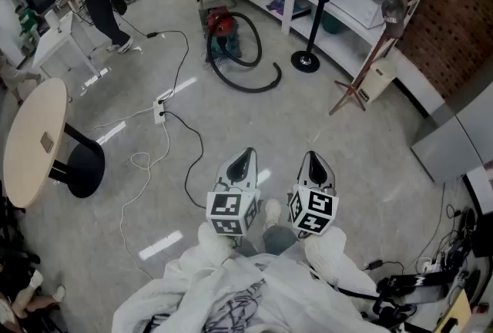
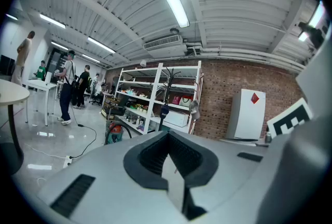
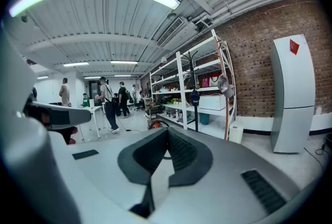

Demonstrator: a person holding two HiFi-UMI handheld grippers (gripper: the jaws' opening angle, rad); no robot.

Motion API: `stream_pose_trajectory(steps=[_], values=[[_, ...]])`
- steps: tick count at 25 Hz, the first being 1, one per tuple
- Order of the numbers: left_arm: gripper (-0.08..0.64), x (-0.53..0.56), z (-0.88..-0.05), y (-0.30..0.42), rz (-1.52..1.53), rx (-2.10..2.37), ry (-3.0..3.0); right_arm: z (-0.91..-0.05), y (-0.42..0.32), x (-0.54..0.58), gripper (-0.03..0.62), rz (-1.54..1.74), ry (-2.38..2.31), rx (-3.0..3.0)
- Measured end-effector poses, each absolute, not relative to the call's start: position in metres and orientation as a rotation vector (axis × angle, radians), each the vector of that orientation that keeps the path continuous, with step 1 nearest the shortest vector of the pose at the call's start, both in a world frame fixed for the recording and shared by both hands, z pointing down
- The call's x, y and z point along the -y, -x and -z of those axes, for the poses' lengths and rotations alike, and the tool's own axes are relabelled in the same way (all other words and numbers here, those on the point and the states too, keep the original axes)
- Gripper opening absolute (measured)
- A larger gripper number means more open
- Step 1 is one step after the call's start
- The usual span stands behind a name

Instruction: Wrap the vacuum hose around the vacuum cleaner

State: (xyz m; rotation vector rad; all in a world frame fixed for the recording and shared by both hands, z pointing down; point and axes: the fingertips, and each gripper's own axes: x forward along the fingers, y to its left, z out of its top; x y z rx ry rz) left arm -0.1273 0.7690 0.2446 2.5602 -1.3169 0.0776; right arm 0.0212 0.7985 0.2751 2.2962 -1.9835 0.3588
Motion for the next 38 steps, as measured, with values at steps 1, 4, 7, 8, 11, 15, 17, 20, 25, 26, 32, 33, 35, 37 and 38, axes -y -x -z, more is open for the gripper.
stream_pose_trajectory(steps=[1, 4, 7, 8, 11, 15, 17, 20, 25, 26, 32, 33, 35, 37, 38], values=[[0.003, -0.764, -0.246, 0.124, -0.079, 1.317, -2.561, -0.276, -0.025, -0.792, 0.014, -0.358, -2.297, 1.984], [0.003, -0.744, -0.251, 0.112, -0.087, 1.319, -2.559, -0.279, -0.038, -0.771, 0.014, -0.361, -2.298, 1.988], [0.002, -0.717, -0.255, 0.097, -0.093, 1.323, -2.553, -0.281, -0.053, -0.744, 0.014, -0.379, -2.298, 2.001], [0.003, -0.706, -0.254, 0.091, -0.092, 1.326, -2.554, -0.281, -0.059, -0.733, 0.014, -0.382, -2.299, 2.006], [0.002, -0.673, -0.248, 0.067, -0.091, 1.330, -2.560, -0.277, -0.080, -0.699, 0.014, -0.382, -2.297, 2.019], [0.003, -0.632, -0.237, 0.034, -0.094, 1.337, -2.572, -0.269, -0.109, -0.655, 0.014, -0.369, -2.291, 2.039], [0.003, -0.612, -0.233, 0.019, -0.093, 1.335, -2.582, -0.266, -0.123, -0.635, 0.014, -0.366, -2.291, 2.046], [0.002, -0.586, -0.232, -0.001, -0.097, 1.333, -2.586, -0.265, -0.142, -0.609, 0.014, -0.366, -2.288, 2.054], [0.002, -0.552, -0.238, -0.023, -0.116, 1.352, -2.571, -0.272, -0.171, -0.575, 0.014, -0.373, -2.285, 2.046], [0.002, -0.548, -0.240, -0.025, -0.123, 1.355, -2.566, -0.274, -0.176, -0.570, 0.014, -0.385, -2.285, 2.043], [0.003, -0.520, -0.241, -0.033, -0.154, 1.397, -2.555, -0.285, -0.188, -0.537, 0.014, -0.424, -2.263, 2.048], [0.003, -0.514, -0.242, -0.033, -0.157, 1.401, -2.553, -0.287, -0.188, -0.531, 0.014, -0.429, -2.258, 2.051], [0.003, -0.504, -0.248, -0.034, -0.162, 1.397, -2.546, -0.291, -0.187, -0.521, 0.014, -0.438, -2.249, 2.056], [0.003, -0.495, -0.253, -0.035, -0.161, 1.394, -2.539, -0.296, -0.186, -0.513, 0.014, -0.444, -2.238, 2.055], [0.003, -0.489, -0.254, -0.036, -0.160, 1.394, -2.536, -0.299, -0.186, -0.508, 0.014, -0.447, -2.235, 2.052]])
